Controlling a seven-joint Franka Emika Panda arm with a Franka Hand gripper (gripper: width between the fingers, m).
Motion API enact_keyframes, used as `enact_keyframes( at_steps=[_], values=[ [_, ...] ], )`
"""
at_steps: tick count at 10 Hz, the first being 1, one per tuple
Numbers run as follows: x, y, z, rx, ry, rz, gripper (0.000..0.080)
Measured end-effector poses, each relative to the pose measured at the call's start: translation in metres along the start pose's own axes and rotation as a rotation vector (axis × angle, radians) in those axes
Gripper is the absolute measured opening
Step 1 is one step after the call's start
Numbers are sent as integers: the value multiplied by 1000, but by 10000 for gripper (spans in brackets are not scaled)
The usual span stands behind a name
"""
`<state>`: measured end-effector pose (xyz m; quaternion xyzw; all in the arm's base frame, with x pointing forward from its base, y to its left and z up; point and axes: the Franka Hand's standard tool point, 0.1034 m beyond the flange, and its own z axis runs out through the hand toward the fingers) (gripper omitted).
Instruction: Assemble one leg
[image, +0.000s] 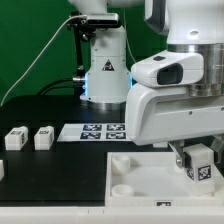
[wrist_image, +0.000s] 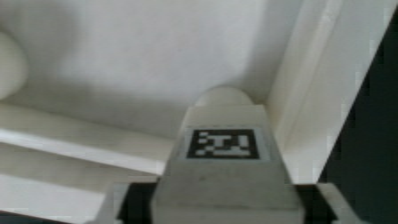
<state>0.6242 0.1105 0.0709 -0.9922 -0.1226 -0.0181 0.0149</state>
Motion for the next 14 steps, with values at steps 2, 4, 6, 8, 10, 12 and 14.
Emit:
enact_keyframes(
  at_steps=[2,4,6,8,10,12,14],
  values=[
    [0,0,0,1,0,45,294],
    [0,-3,0,9,0,255,294],
    [-1,-7,2,11,-4,550,294],
    [-1,-7,3,14,-8,807,294],
    [-1,-9,3,10,-10,1093,294],
    [0,-9,3,10,-12,1318,294],
    [0,-9,3,19,-17,1474,294]
  ],
)
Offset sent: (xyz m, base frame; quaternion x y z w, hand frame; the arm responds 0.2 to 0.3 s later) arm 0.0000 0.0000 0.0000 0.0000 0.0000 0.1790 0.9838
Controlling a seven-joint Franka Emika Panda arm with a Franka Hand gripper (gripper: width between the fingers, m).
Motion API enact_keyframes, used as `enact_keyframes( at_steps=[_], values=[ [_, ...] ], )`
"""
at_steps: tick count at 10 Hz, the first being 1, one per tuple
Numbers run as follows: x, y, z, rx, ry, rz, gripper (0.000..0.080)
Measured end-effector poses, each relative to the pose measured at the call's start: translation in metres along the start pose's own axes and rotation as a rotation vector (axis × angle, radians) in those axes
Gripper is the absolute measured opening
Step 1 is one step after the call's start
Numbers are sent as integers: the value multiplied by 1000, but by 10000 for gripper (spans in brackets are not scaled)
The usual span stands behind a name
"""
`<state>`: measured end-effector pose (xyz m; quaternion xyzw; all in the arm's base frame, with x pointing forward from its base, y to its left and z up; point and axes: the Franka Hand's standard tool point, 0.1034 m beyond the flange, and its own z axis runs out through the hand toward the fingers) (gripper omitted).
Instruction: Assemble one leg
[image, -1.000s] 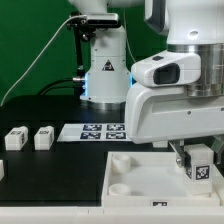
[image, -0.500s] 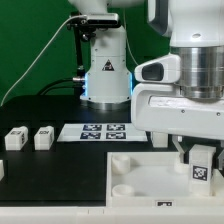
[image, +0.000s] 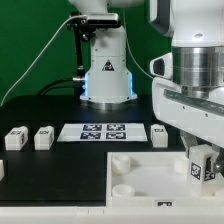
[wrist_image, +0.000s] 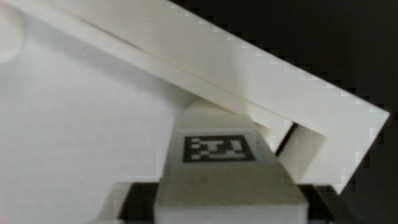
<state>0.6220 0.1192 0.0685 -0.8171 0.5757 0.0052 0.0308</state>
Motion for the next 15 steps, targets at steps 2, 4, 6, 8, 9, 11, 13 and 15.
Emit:
enact_keyframes(
  at_steps=[2,4,6,8,9,11,13,15],
  values=[
    [0,0,0,1,-2,-45,384],
    [0,-1,0,5,-3,-113,556],
    [1,-3,-1,10,10,-420,645],
    [-1,-4,-2,3,20,-727,649],
    [0,-4,-3,-5,18,-855,649],
    [-1,-5,-3,-13,23,-1076,649],
    [3,-4,-3,-24,27,-1319,649],
    [6,-3,-3,-25,27,-1403,649]
  ],
)
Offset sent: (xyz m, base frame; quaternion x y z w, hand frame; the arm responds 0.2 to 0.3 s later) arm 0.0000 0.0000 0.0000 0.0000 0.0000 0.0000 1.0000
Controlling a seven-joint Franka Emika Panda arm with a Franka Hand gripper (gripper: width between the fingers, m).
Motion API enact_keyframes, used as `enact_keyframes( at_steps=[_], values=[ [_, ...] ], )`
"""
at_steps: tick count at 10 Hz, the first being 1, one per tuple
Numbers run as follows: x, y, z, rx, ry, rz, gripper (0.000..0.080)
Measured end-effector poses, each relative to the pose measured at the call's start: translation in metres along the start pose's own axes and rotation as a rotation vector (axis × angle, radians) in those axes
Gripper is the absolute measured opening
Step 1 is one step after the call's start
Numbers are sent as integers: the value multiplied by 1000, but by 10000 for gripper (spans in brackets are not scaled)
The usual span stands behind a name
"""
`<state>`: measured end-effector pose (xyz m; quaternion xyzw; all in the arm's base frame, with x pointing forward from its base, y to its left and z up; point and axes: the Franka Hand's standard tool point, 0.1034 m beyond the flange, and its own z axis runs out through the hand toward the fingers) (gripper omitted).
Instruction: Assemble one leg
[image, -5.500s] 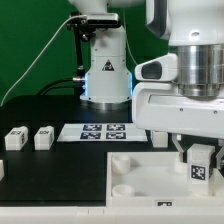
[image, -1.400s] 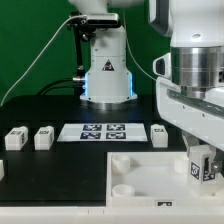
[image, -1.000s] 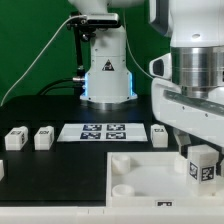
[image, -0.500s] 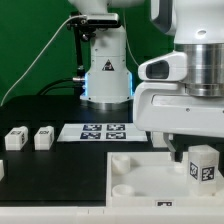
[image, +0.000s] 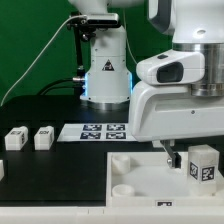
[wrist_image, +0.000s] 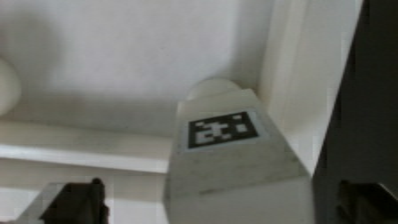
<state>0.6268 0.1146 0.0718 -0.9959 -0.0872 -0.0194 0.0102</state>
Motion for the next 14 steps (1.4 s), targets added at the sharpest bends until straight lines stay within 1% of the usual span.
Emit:
enact_keyframes(
  at_steps=[1,2,3,4,5,7,9,10,12,13,14],
  values=[
    [0,0,0,0,0,8,536],
    [0,0,0,0,0,8,388],
    [0,0,0,0,0,8,388],
    [0,0,0,0,0,9,290],
    [0,0,0,0,0,9,290],
    [0,0,0,2,3,96,290],
    [2,-2,1,2,36,464,291],
    [2,2,1,-4,41,577,291],
    [0,15,0,-26,48,762,297],
    [-2,21,0,-41,46,890,301],
    [-5,27,-1,-59,43,963,301]
  ],
)
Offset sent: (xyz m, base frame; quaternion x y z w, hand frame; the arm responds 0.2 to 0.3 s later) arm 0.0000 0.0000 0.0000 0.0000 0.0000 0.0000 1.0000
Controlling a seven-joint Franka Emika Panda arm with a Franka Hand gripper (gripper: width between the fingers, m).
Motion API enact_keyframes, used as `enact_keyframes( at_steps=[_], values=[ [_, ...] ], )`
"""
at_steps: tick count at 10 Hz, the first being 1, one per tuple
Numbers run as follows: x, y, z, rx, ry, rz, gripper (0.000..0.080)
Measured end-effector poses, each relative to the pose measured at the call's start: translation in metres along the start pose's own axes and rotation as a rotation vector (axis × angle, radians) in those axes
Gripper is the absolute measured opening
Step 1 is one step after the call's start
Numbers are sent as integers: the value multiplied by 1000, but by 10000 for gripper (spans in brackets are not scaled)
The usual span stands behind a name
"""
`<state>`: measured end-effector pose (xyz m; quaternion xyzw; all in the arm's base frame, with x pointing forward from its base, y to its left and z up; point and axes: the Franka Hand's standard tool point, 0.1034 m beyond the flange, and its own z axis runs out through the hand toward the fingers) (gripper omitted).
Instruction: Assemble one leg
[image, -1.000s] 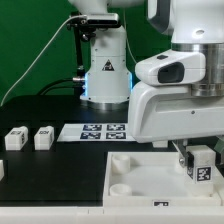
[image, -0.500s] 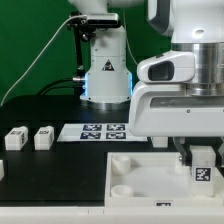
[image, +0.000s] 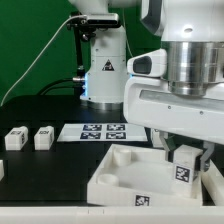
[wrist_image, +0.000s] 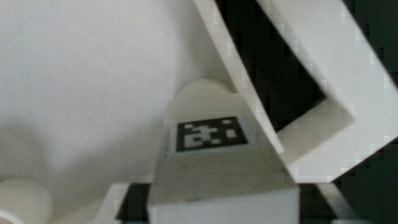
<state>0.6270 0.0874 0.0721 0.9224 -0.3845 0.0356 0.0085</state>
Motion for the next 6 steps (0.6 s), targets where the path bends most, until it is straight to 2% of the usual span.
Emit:
enact_keyframes(
  at_steps=[1,3,4,5,6],
  values=[
    [3,6,0,-24,5,87,307],
    [5,9,0,-30,12,101,310],
    [5,9,0,-30,12,101,399],
    [5,8,0,-30,12,101,551],
    [5,8,0,-30,12,101,551]
  ],
)
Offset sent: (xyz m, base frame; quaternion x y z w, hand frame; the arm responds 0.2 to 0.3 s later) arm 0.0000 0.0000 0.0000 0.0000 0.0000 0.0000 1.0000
